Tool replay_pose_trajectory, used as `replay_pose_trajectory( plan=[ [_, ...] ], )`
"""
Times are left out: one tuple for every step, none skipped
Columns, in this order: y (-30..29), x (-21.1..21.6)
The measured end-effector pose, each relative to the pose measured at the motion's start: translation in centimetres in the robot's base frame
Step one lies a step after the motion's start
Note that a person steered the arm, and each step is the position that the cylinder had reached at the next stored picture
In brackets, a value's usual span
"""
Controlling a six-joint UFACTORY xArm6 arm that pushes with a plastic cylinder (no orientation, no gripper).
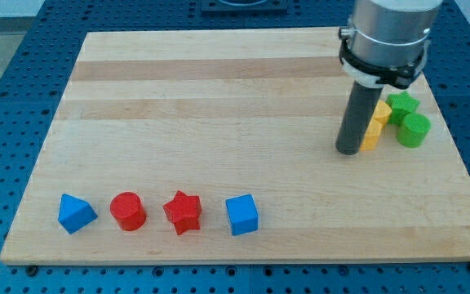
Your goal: Move the blue cube to the center left
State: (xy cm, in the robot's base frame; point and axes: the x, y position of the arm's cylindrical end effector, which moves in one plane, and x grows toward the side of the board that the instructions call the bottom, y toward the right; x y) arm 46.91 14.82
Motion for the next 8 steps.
replay_pose_trajectory(
  plan=[
    [1.2,0.0],
    [1.6,0.3],
    [1.1,3.0],
    [-1.5,6.4],
    [-5.0,10.1],
    [-8.6,12.9],
    [-10.9,14.3],
    [-12.2,13.8]
  ],
)
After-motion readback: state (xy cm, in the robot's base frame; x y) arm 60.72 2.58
